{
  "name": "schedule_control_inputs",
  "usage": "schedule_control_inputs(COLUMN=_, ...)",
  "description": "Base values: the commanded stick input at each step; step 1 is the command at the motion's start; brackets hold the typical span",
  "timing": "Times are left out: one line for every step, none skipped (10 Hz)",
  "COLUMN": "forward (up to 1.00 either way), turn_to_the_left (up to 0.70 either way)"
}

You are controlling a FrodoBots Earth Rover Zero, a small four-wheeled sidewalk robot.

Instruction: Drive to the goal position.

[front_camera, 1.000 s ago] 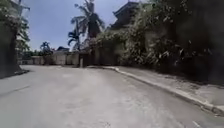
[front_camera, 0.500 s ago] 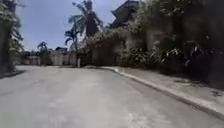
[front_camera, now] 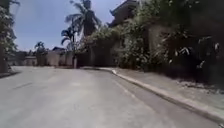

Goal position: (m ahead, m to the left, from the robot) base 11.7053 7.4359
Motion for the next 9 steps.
schedule_control_inputs(forward=1.00, turn_to_the_left=0.03)
schedule_control_inputs(forward=1.00, turn_to_the_left=0.07)
schedule_control_inputs(forward=1.00, turn_to_the_left=0.43)
schedule_control_inputs(forward=1.00, turn_to_the_left=0.35)
schedule_control_inputs(forward=1.00, turn_to_the_left=0.06)
schedule_control_inputs(forward=1.00, turn_to_the_left=0.28)
schedule_control_inputs(forward=1.00, turn_to_the_left=0.39)
schedule_control_inputs(forward=1.00, turn_to_the_left=0.06)
schedule_control_inputs(forward=1.00, turn_to_the_left=0.03)
